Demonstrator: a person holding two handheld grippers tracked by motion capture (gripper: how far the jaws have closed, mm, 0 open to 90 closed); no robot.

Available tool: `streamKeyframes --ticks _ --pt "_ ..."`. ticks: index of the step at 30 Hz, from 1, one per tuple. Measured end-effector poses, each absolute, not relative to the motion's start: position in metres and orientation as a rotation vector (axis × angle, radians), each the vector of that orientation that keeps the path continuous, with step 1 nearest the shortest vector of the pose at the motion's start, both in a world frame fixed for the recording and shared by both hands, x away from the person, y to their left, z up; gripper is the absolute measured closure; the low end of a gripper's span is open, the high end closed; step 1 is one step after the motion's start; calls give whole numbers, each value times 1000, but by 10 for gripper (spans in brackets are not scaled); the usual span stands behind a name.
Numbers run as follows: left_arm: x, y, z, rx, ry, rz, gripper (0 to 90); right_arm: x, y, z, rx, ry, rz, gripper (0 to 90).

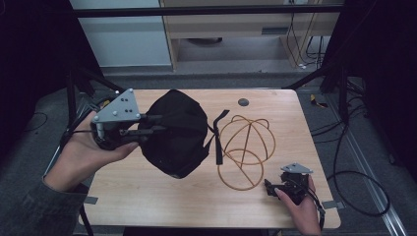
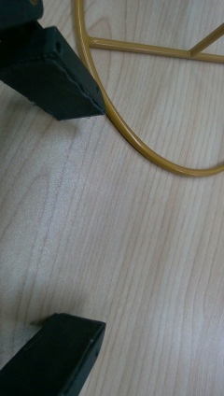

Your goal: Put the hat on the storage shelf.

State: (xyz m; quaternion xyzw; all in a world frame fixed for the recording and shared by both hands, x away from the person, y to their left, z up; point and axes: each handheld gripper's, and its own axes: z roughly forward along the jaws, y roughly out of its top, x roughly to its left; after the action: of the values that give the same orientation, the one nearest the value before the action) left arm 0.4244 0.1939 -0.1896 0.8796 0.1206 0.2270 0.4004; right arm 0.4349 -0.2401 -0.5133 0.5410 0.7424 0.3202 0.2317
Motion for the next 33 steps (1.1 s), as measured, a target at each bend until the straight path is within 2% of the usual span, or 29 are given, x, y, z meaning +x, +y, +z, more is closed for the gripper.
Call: streamKeyframes --ticks 18,33 --pt "438 128 -162 2261 200 573 734 435 -240 -513 1485 2041 875 6" --pt "451 86 -155 2290 136 555 734 435 -240 -514 1487 2038 878 6"
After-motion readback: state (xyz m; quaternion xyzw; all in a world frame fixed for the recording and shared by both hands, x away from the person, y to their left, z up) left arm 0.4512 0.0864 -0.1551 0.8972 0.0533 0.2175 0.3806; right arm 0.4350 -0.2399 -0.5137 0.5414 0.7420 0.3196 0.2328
